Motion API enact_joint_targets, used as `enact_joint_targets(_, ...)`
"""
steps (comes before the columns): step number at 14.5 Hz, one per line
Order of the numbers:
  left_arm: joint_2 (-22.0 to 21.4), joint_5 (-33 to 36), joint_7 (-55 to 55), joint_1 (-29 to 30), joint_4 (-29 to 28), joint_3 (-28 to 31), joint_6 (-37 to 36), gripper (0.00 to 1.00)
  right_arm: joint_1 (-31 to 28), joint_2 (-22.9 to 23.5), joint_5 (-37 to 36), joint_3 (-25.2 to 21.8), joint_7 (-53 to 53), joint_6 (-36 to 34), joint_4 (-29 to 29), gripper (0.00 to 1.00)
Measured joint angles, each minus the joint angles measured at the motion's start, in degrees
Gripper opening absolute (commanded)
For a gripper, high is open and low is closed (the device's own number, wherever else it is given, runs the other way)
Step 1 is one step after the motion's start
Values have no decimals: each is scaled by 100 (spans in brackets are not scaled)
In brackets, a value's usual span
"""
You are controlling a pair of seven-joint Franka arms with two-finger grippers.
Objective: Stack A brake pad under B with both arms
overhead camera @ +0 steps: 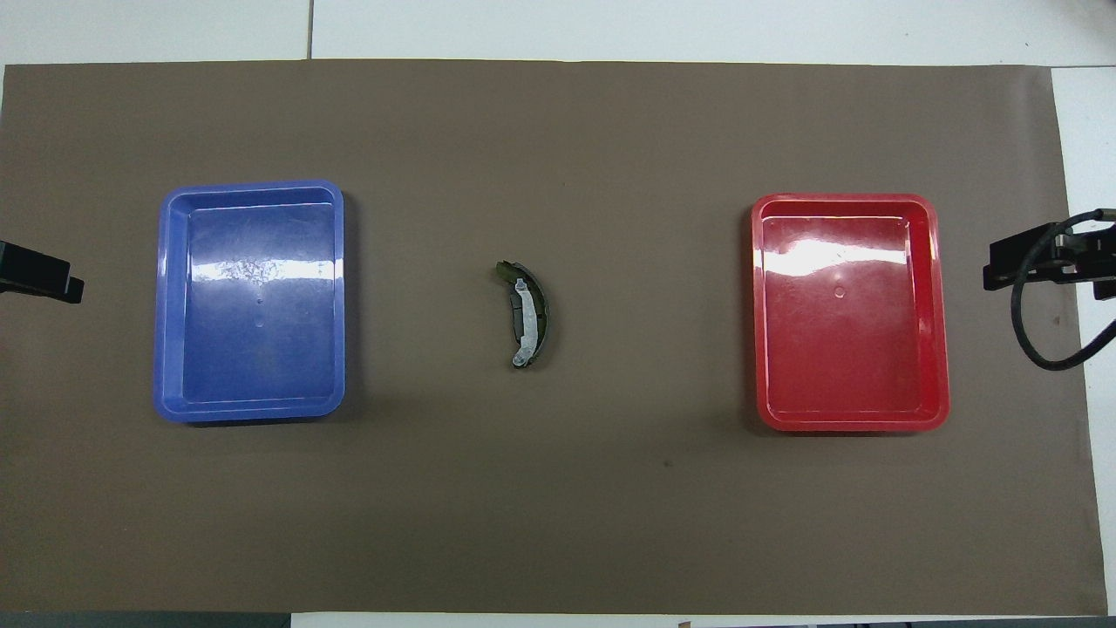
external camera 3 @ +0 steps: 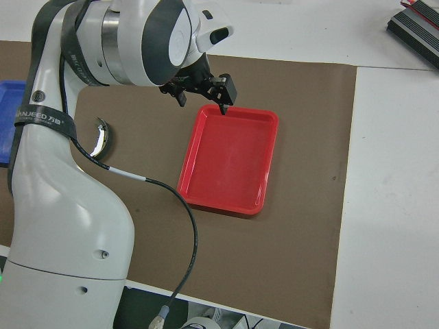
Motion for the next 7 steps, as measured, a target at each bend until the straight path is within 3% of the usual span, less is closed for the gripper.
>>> enact_joint_targets(7,0,0,0,0,0,0,-1,100,-2,5,-6,-1,-83,0,-16,100)
